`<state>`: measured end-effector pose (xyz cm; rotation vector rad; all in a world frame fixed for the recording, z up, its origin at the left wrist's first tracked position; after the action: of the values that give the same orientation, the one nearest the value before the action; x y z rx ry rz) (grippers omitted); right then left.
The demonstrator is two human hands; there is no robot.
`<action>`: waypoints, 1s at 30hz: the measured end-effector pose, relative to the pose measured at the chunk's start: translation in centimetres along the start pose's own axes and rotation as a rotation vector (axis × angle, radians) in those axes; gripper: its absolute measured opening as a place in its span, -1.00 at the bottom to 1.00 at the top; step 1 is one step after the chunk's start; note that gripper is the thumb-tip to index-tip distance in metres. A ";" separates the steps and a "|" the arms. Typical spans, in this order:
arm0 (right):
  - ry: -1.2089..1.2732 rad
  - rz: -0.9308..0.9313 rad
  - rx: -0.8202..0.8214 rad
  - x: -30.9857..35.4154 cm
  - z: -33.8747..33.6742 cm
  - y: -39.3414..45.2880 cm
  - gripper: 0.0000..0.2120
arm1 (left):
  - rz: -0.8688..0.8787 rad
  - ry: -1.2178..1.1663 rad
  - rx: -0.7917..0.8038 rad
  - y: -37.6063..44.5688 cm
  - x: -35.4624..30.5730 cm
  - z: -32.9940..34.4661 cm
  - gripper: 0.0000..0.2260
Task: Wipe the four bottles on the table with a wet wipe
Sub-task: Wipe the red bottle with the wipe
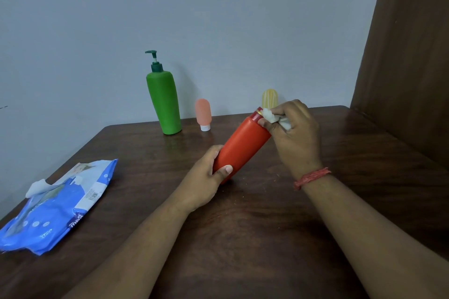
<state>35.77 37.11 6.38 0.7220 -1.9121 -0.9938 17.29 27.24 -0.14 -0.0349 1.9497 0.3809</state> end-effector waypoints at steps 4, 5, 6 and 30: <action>0.101 -0.151 0.028 0.8 0.0 -0.3 -0.87 | -0.015 -0.035 -0.012 0.1 0.1 -0.1 -0.63; 0.113 -0.209 0.056 1.2 0.1 -0.4 -0.79 | -0.015 -0.040 -0.019 0.1 0.2 -0.1 -0.62; 0.112 -0.266 0.080 1.6 0.1 -0.5 -0.72 | -0.014 -0.044 -0.023 0.1 0.2 -0.2 -0.61; -0.111 -0.507 0.095 4.6 -0.5 -0.8 -0.65 | 0.016 -0.078 0.005 0.4 0.1 -0.8 -0.54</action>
<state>34.07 32.95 7.79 1.2716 -1.9209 -1.2746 16.50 27.39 0.11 -0.0016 1.8751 0.3827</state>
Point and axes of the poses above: each hand's wrist, its own y-axis towards the middle knuckle, its own z-axis out of the palm, x = y × z, the point moved 3 cm from there along y, towards the middle knuckle, and after that the axes turned 15 degrees about -y, right-handed, at the moved point
